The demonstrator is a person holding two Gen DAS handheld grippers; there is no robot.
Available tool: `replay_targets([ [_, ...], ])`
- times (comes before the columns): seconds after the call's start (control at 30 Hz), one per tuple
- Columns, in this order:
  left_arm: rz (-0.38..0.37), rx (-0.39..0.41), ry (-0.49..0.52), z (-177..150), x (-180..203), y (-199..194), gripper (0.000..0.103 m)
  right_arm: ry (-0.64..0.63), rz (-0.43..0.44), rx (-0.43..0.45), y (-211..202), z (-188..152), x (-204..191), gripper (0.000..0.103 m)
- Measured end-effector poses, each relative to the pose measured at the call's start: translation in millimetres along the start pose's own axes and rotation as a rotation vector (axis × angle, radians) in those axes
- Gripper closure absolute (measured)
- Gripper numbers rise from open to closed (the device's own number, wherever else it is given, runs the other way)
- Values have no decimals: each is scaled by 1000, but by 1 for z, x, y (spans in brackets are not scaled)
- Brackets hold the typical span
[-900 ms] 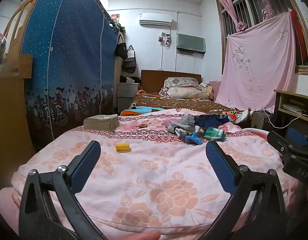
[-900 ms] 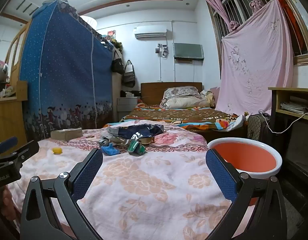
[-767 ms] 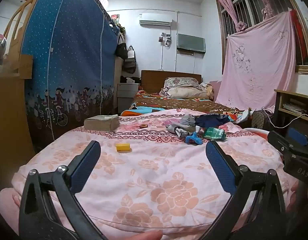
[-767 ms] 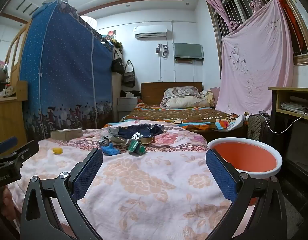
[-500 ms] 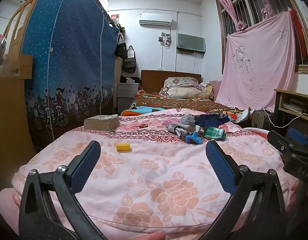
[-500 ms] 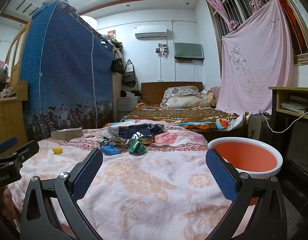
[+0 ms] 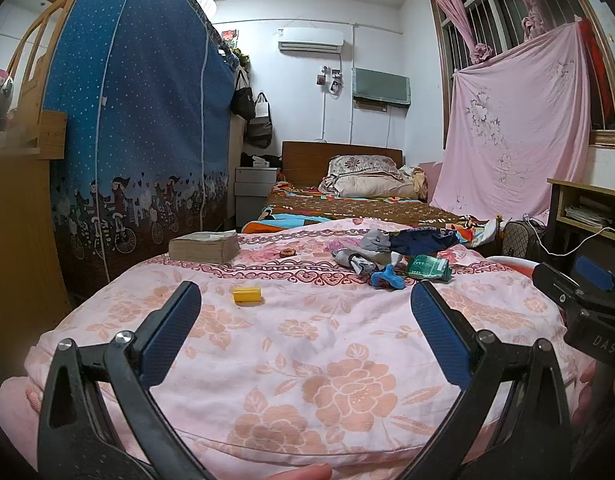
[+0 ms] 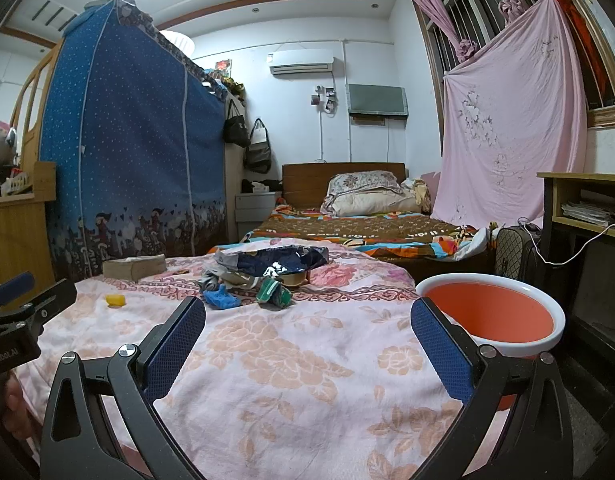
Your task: Collect trash
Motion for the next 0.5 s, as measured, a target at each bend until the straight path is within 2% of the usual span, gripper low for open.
replay_targets([
  [0.5,-1,1,2,1,1,-3,12,1,0,-1,0,0,0,0],
])
Point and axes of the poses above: each gripper's, at about its wrist camera, not at the fingertips, and y roughly the way its jaws point, x to its right, z to its top, the point moved 9 cm from there along y, roughly the way its jaws point, and after that the axes turned 15 degrees about x, right-handed, at the moved point
